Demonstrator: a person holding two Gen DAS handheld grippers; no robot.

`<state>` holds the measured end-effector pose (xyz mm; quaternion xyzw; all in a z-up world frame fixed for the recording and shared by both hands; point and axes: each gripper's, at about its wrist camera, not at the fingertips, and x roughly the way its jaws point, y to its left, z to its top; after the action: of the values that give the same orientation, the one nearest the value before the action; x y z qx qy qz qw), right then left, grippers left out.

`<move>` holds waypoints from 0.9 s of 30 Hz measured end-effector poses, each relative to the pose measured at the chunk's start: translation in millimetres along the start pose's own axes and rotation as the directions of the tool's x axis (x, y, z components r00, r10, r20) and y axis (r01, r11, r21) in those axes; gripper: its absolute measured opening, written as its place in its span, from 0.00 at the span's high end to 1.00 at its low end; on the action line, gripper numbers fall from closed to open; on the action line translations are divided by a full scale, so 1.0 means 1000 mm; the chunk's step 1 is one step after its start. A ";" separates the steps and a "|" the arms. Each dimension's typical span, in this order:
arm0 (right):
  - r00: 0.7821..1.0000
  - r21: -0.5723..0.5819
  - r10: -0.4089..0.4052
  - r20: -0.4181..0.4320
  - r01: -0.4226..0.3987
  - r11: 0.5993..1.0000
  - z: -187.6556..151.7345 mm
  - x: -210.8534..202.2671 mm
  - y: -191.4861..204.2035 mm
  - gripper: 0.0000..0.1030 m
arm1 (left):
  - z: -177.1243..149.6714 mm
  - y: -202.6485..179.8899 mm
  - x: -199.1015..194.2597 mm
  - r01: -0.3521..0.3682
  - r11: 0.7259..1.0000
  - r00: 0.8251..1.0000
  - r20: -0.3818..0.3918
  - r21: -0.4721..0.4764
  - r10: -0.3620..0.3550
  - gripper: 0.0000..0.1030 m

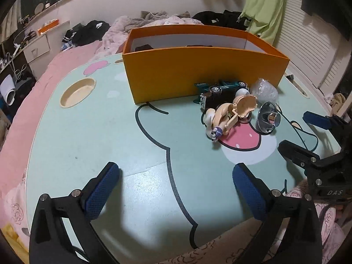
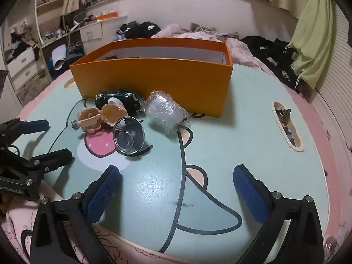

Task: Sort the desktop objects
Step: 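Drop the card box and white fluffy ring into the orange box with both grippers, then grasp the silver metal cup with the right gripper while the left gripper grasps the figurine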

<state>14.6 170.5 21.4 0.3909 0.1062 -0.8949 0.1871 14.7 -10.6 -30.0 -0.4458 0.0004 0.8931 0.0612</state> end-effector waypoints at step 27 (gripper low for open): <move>0.995 0.033 0.052 0.086 -0.055 0.998 0.035 -0.019 0.001 0.01 | 0.006 0.003 -0.010 0.001 1.000 1.000 0.008 -0.004 -0.001 0.00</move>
<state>3.8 162.7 58.8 0.3584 0.0718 -0.9072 0.2084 15.3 -14.7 -18.2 -0.4423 -0.0020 0.8948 0.0608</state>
